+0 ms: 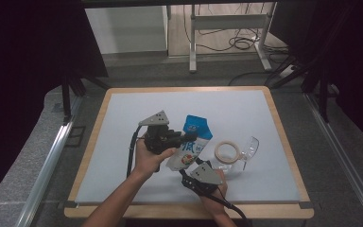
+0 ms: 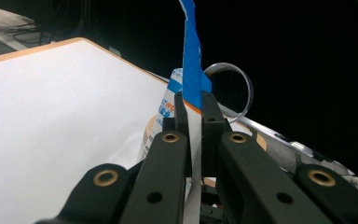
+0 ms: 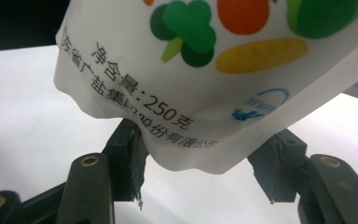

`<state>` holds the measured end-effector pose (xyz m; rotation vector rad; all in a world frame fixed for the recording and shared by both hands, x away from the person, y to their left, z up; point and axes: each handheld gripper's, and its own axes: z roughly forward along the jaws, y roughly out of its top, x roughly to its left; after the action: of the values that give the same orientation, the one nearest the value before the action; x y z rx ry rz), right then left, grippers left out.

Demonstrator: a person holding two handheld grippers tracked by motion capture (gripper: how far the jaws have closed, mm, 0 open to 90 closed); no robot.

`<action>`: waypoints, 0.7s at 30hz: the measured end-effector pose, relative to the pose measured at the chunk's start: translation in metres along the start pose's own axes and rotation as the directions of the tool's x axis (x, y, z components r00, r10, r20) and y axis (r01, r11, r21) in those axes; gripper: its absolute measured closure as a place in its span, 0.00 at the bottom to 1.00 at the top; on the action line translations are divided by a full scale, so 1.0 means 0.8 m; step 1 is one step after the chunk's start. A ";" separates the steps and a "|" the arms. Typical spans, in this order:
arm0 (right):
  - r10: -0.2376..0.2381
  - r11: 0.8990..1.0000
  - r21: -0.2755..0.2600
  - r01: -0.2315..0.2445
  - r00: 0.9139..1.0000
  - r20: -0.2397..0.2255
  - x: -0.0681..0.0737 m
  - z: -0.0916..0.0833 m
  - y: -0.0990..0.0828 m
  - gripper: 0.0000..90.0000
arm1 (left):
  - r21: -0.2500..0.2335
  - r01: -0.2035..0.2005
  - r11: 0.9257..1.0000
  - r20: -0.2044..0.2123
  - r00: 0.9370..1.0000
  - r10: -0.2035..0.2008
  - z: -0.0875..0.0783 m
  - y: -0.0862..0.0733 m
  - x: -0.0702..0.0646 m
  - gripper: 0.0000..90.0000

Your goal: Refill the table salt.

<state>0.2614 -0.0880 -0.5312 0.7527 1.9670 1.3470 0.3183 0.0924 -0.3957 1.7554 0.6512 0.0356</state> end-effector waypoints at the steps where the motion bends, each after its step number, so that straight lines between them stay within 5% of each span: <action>1: 0.016 1.000 -0.001 -0.016 1.000 -0.015 0.000 -0.001 0.000 0.48 | 0.001 0.000 1.000 0.000 1.000 0.000 0.000 0.000 0.000 1.00; 12: 0.075 0.997 0.006 -0.075 0.995 -0.072 -0.005 -0.006 -0.001 0.48 | 0.002 -0.029 1.000 -0.010 1.000 0.029 0.007 0.001 -0.005 1.00; 21: -0.047 0.999 0.001 0.047 0.997 0.058 0.004 0.002 -0.002 0.31 | -0.009 -0.052 0.999 0.001 0.999 0.052 0.009 0.007 -0.021 1.00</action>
<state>0.2605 -0.0851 -0.5342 0.7320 1.9273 1.2844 0.3086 0.0778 -0.3876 1.7634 0.6037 0.0733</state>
